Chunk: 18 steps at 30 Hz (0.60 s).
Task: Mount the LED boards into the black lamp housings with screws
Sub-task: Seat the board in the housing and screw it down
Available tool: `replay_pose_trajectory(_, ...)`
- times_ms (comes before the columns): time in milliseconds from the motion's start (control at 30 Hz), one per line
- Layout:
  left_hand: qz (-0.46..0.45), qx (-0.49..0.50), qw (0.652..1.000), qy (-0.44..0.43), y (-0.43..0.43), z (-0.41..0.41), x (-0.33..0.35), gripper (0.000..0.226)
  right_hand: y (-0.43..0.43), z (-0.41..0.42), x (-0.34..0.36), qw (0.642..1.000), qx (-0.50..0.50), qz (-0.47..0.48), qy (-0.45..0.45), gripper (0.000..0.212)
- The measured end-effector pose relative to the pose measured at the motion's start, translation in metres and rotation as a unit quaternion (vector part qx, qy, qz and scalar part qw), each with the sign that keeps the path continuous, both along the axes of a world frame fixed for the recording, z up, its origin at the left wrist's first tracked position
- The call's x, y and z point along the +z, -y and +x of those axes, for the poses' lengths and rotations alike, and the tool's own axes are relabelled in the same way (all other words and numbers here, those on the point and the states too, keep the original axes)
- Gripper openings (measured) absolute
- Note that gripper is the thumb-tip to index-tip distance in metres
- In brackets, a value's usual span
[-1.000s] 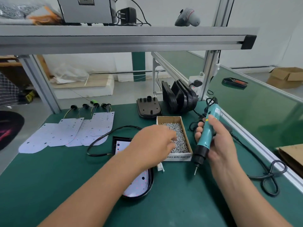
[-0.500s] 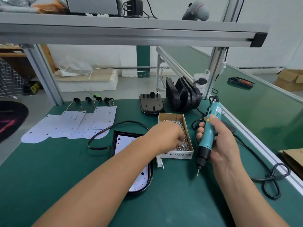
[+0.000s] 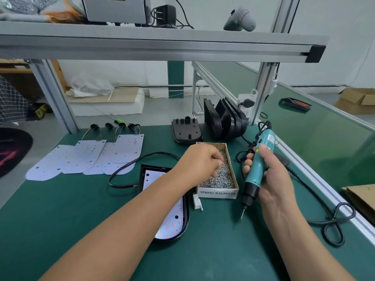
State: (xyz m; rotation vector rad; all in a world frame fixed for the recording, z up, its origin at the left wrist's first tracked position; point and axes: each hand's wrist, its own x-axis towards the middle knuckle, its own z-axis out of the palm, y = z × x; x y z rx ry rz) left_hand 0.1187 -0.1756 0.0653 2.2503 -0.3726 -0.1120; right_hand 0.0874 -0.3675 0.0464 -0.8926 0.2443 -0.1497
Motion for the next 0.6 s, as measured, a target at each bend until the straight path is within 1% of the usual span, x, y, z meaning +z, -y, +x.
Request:
replay_pose_trajectory(67,-0.122,0.03,0.991,-0.045,-0.004,-0.003,0.005,0.015,-0.001,-0.001,0.0,1.0,-0.003,-0.002,0.002,0.032)
replay_pose_trajectory(100,-0.202,0.048,0.975,-0.086,-0.006,-0.006,0.008,0.013,-0.002,-0.001,0.0,1.0,-0.007,-0.004,0.004,0.033)
replay_pose_trajectory(133,-0.281,0.064,0.948,-0.135,-0.009,-0.01,0.012,0.012,-0.002,-0.002,0.0,1.0,-0.01,-0.002,0.007,0.034)
replay_pose_trajectory(200,-0.408,0.084,0.879,-0.231,-0.017,-0.021,0.019,0.014,-0.001,-0.005,0.001,1.0,-0.014,0.017,0.011,0.035)
replay_pose_trajectory(267,-0.494,0.087,0.815,-0.291,-0.031,-0.034,0.024,0.019,-0.002,-0.008,0.005,0.998,-0.006,0.063,0.018,0.043)
replay_pose_trajectory(300,-0.523,0.087,0.79,-0.308,-0.04,-0.042,0.025,0.02,-0.002,-0.01,0.006,0.996,-0.005,0.082,0.019,0.047)
replay_pose_trajectory(333,-0.542,0.087,0.773,-0.318,-0.05,-0.049,0.027,0.022,-0.003,-0.011,0.008,0.995,-0.01,0.095,0.021,0.046)
replay_pose_trajectory(400,-0.567,0.089,0.754,-0.32,-0.07,-0.065,0.028,0.023,-0.007,-0.015,0.013,0.995,-0.013,0.1,0.027,0.038)
replay_pose_trajectory(433,-0.573,0.089,0.75,-0.317,-0.08,-0.073,0.029,0.024,-0.011,-0.017,0.017,0.995,-0.013,0.099,0.029,0.035)
replay_pose_trajectory(500,-0.572,0.084,0.754,-0.312,-0.097,-0.084,0.031,0.025,-0.019,-0.02,0.03,0.993,-0.025,0.108,0.033,0.035)
replay_pose_trajectory(600,-0.572,0.073,0.758,-0.305,-0.113,-0.095,0.03,0.026,-0.034,-0.019,0.054,0.984,-0.034,0.162,0.059,0.035)
